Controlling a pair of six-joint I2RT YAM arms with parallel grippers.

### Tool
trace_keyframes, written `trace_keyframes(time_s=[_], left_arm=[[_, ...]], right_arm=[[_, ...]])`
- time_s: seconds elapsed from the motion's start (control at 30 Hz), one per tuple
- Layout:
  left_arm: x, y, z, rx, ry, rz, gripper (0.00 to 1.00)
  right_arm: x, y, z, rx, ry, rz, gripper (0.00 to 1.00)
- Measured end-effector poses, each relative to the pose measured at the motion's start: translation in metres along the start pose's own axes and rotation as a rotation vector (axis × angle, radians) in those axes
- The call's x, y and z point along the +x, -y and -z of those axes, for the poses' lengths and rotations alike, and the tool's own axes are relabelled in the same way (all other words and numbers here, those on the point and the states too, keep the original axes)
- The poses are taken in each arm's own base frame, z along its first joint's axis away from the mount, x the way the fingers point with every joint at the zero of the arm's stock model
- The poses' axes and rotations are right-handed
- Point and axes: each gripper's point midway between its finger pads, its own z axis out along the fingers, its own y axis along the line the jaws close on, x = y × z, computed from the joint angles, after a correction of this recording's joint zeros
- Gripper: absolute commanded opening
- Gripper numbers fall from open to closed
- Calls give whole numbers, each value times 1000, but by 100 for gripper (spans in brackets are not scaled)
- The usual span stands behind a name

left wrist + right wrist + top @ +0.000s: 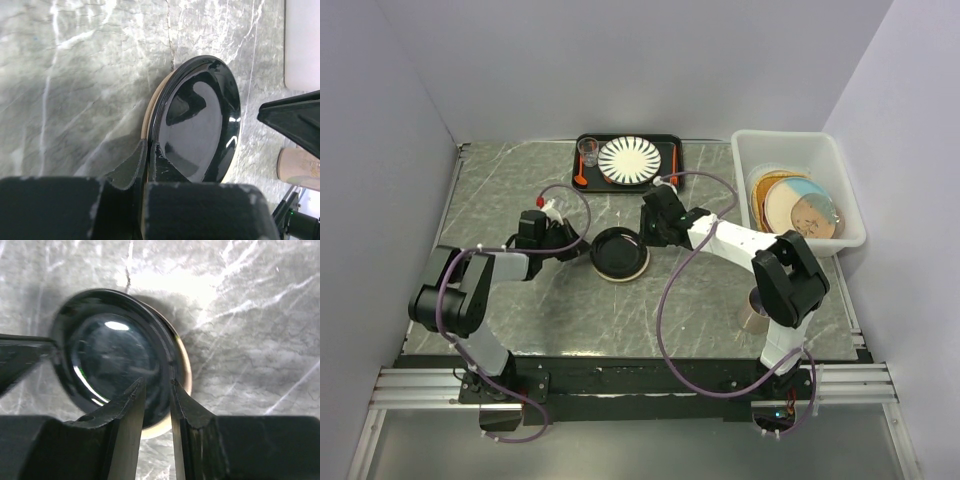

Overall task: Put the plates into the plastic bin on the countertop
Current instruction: Pick up the plate at the center of the board.

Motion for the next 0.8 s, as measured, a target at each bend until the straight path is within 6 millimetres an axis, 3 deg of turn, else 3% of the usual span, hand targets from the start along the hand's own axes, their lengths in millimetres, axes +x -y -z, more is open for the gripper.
trace_keyframes(time_s=[0.13, 0.17, 0.33, 0.5, 0.8], left_arm=[[-5, 3, 11, -16, 35, -8, 1], [-7, 5, 13, -16, 46, -10, 1], [-14, 13, 21, -5, 81, -4, 1], [-12, 12, 26, 7, 87, 25, 1], [-15, 24, 38, 119, 110, 72, 1]], right_arm=[[4, 3, 1, 4, -6, 0, 37], [4, 3, 2, 3, -5, 0, 46], [-2, -2, 18, -37, 36, -14, 68], [-10, -11, 35, -109, 82, -34, 72], [-4, -14, 33, -179, 59, -58, 72]])
